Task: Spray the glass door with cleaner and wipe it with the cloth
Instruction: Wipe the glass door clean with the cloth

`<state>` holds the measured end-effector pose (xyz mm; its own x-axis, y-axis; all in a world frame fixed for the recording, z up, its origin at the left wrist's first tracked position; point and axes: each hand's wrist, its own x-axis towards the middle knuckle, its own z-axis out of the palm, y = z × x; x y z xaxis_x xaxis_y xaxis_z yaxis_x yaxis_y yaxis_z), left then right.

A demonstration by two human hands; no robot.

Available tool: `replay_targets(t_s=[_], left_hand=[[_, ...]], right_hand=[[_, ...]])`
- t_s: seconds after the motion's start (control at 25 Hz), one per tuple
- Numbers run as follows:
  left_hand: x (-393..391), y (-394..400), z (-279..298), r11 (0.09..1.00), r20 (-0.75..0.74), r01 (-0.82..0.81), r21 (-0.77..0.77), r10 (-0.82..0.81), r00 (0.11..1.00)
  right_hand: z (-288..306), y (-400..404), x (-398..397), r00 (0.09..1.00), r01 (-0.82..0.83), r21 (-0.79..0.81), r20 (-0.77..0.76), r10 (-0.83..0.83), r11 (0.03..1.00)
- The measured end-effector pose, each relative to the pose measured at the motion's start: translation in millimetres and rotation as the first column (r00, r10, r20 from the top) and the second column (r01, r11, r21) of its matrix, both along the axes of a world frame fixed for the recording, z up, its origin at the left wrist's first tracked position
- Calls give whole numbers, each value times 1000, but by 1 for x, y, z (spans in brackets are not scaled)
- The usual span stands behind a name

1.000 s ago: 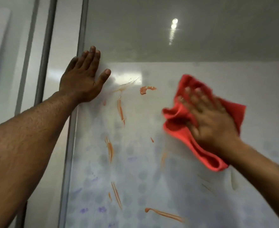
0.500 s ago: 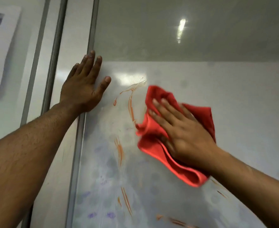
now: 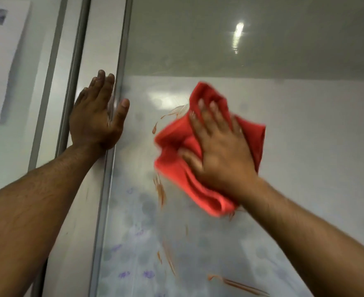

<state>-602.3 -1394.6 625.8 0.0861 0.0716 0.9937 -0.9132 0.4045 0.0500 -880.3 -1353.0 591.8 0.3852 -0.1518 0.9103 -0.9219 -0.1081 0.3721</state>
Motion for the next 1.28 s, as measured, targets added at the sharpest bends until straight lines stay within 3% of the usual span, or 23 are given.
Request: replay_targets(t_s=[0.12,0.28,0.4,0.52,0.6,0.72,0.8,0.88,0.96,1.04,1.08,1.16,1.28], left_hand=[[9,0,-12,998,-7,64,7,-64,998],[17,-3,-21,999,17,37,40,-37,999],[16,-2,-19,998,28,24,60,-26,999],[18,-4,-18,996,47,33,83,-37,998],[20,-5,-16,993,74,0,122,-9,997],[23,-5,-14,984,97,-47,171,31,995],[23,-5,-15,981,118,-64,184,43,992],[22,-6,-16,980,118,-74,184,53,992],[22,-6,-15,979,115,-78,187,57,992],[23,-6,-14,979,105,-74,190,55,993],[23,-6,-14,979,106,-68,191,48,993],[24,-6,-14,981,114,-41,189,20,993],[28,-4,-16,988,126,9,154,-29,992]], right_hand=[[-55,7,-41,991,34,-23,-127,-37,999],[18,2,-84,972,45,-127,235,-14,991],[77,-12,-38,956,36,-158,295,12,987],[86,-16,11,996,-22,-133,79,33,991],[52,-15,27,995,-62,-91,-81,54,994],[-37,-5,20,898,-68,89,-429,100,994],[-50,2,-13,828,-71,125,-546,128,990],[-14,-1,-43,916,-101,18,-389,100,995],[39,-5,-45,994,-84,-105,-79,76,991],[75,-14,-9,985,-69,-147,145,91,987],[80,-18,16,978,-88,-156,176,115,984],[67,-21,57,987,-133,-128,74,143,983],[-14,-16,78,945,-149,71,-282,163,986]])
